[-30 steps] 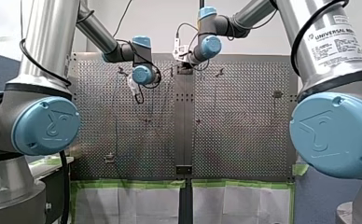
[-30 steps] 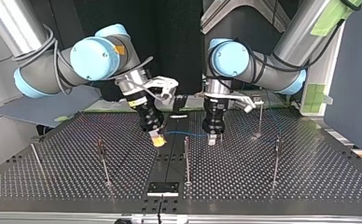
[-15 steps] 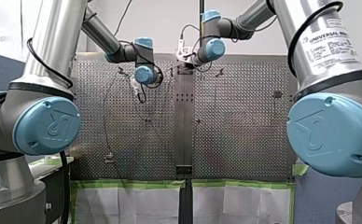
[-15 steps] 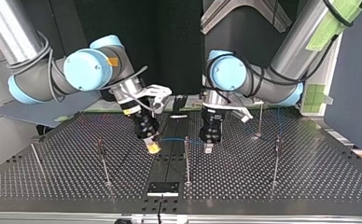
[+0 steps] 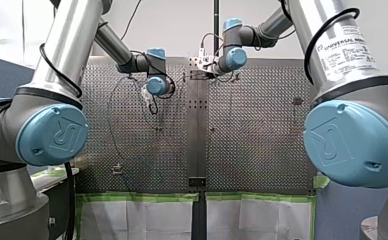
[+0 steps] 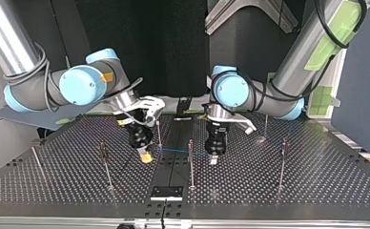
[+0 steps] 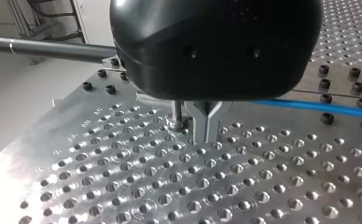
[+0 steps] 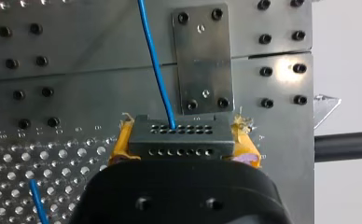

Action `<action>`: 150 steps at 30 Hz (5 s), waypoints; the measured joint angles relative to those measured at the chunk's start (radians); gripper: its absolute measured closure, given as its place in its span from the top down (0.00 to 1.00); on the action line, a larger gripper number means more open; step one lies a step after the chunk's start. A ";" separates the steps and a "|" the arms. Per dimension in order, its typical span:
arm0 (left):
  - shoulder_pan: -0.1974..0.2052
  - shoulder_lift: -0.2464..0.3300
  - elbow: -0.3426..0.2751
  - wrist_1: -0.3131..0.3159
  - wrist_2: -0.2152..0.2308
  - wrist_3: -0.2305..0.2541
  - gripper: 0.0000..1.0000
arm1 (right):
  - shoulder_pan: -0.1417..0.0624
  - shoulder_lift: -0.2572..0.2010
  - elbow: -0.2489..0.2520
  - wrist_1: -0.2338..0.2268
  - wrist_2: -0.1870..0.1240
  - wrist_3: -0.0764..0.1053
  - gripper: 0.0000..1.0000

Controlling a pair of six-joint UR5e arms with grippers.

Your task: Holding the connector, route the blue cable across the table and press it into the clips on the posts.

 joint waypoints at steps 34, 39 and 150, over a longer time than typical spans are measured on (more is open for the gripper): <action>-0.058 0.128 -0.113 -0.130 -0.014 -0.011 1.00 | -0.065 0.002 0.005 0.014 0.007 0.005 0.00; -0.075 0.176 -0.161 -0.172 -0.029 0.009 1.00 | -0.070 0.002 0.004 0.018 0.007 0.005 0.00; -0.320 -0.102 0.232 -0.303 -0.380 0.127 0.00 | -0.076 -0.075 0.115 0.063 0.016 -0.014 0.00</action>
